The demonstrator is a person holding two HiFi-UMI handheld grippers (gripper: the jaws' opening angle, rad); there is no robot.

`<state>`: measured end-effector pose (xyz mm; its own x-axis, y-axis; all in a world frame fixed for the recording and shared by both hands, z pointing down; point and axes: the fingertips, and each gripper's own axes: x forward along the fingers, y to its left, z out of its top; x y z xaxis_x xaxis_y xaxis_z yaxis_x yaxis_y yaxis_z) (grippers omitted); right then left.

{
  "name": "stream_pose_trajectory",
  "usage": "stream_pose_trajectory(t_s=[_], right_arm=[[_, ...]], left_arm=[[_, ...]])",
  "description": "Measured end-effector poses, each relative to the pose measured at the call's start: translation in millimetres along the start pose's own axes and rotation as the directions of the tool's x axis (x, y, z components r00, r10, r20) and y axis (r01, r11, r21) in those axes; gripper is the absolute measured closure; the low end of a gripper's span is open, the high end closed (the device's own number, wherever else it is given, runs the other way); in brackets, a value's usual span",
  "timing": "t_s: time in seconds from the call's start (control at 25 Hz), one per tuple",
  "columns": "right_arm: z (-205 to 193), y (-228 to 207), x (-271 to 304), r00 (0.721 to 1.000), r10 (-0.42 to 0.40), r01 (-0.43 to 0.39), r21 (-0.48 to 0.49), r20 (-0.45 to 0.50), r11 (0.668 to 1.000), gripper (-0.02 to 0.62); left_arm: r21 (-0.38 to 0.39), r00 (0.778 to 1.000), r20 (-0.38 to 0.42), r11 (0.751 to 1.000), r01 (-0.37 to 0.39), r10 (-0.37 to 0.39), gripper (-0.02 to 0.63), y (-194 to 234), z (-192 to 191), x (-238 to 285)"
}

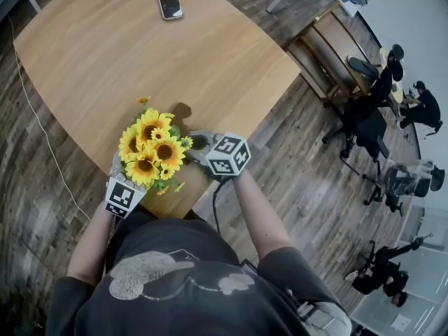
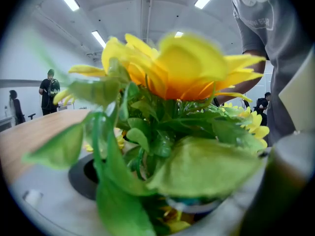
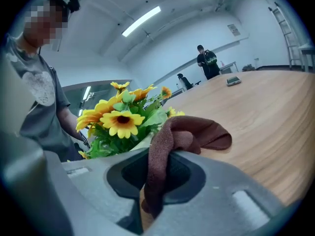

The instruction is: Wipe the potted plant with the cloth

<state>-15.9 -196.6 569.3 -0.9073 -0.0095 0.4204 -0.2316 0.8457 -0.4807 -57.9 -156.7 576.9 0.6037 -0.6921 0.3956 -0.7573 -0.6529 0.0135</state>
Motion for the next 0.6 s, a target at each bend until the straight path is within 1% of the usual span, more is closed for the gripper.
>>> stream_pose_trajectory(t_s=[0.16, 0.36, 0.6], right_arm=[[-17.0, 9.2, -8.7, 0.999, -0.044, 0.043, -0.038, -0.025, 0.998, 0.548], [-29.3, 25.5, -12.6, 0.996, -0.082, 0.078, -0.079, -0.044, 0.994, 0.548], [-43.6, 48.6, -13.3, 0.996, -0.065, 0.058, -0.094, -0.067, 0.994, 0.547]], left_arm=[[0.007, 1.0, 0.001, 1.0, 0.02, -0.02, 0.044, 1.1, -0.4, 1.8], [0.014, 0.999, -0.003, 0.999, 0.047, -0.047, 0.043, 2.9, -0.9, 3.3], [0.024, 0.997, -0.007, 0.997, 0.077, -0.077, 0.043, 4.0, -1.5, 4.2]])
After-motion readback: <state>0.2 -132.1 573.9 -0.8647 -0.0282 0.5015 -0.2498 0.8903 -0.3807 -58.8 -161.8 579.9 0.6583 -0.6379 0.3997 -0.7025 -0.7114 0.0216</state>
